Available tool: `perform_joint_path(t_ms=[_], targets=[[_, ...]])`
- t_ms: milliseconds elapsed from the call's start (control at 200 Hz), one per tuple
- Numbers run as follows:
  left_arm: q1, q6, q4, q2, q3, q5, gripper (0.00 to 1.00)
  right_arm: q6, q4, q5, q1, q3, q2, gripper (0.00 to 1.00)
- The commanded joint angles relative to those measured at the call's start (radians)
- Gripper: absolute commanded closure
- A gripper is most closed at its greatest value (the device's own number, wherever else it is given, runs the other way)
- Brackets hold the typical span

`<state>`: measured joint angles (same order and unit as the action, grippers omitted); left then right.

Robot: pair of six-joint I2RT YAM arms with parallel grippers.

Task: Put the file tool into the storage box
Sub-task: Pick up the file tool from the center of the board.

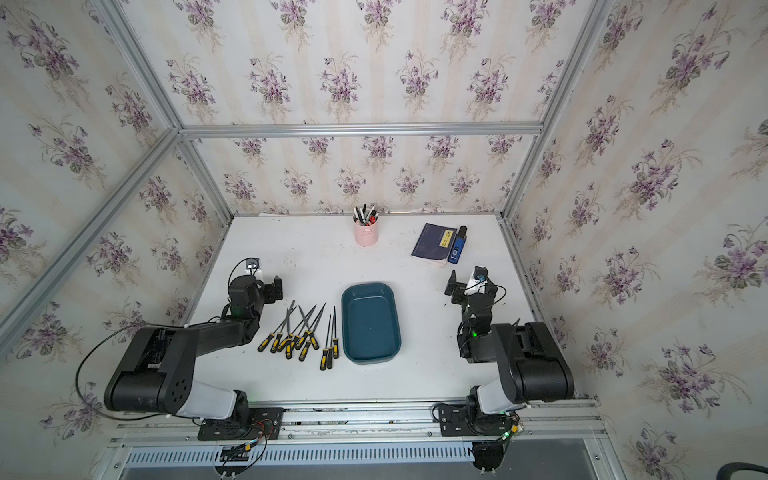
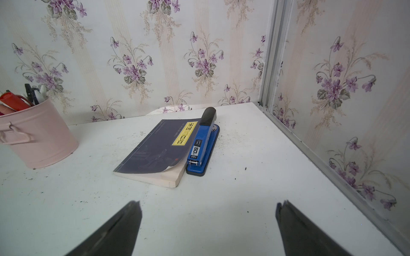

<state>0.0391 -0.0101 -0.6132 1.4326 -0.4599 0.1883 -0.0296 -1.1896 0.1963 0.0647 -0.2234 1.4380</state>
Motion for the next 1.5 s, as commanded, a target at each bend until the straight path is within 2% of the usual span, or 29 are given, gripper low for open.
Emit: perform_joint_path(t_ms=[0, 90, 185, 290, 350, 390, 450, 550, 629, 719, 834, 1059, 1284, 1499], targets=[[0.016, -0.008, 0.300, -0.163, -0.136, 0.055, 0.00, -0.082, 0.344, 0.100, 0.000, -0.103, -0.160, 0.01], [0.030, -0.112, 0.669, -0.290, -0.313, 0.063, 0.00, -0.145, 0.761, 0.068, 0.000, -0.281, -0.263, 0.03], [0.061, -0.316, 1.115, -0.325, -0.549, -0.006, 0.00, -0.297, 1.172, 0.012, 0.000, -0.495, -0.261, 0.06], [0.143, -0.620, 1.559, -0.304, -0.746, -0.107, 0.00, -0.380, 1.407, -0.170, 0.003, -0.630, -0.227, 0.16], [0.227, -0.829, 1.740, -0.308, -0.779, -0.137, 0.00, -0.413, 1.499, -0.227, 0.010, -0.672, -0.222, 0.16], [0.261, -0.953, 1.811, -0.316, -0.769, -0.205, 0.00, -0.420, 1.543, -0.250, 0.017, -0.688, -0.225, 0.16], [0.338, -1.091, 1.809, -0.347, -0.722, -0.301, 0.00, -0.421, 1.596, -0.275, 0.029, -0.706, -0.233, 0.17], [0.542, -1.300, 1.730, -0.383, -0.639, -0.275, 0.00, -0.413, 1.649, -0.336, 0.037, -0.726, -0.251, 0.21], [0.602, -1.433, 1.643, -0.381, -0.541, -0.318, 0.00, -0.414, 1.658, -0.397, 0.051, -0.732, -0.271, 0.22], [0.675, -1.524, 1.597, -0.366, -0.537, -0.251, 0.00, -0.418, 1.670, -0.407, 0.075, -0.734, -0.289, 0.22], [0.703, -1.555, 1.558, -0.299, -0.556, -0.251, 0.00, -0.427, 1.674, -0.426, 0.103, -0.723, -0.314, 0.25], [0.716, -1.619, 1.506, -0.185, -0.497, -0.225, 0.01, -0.406, 1.705, -0.428, 0.134, -0.737, -0.289, 0.26], [0.716, -1.566, 1.436, -0.030, -0.506, -0.235, 0.02, -0.375, 1.741, -0.436, 0.137, -0.775, -0.243, 0.27], [0.708, -1.536, 1.469, 0.020, -0.499, -0.195, 0.19, -0.356, 1.757, -0.440, 0.139, -0.774, -0.227, 0.29]])
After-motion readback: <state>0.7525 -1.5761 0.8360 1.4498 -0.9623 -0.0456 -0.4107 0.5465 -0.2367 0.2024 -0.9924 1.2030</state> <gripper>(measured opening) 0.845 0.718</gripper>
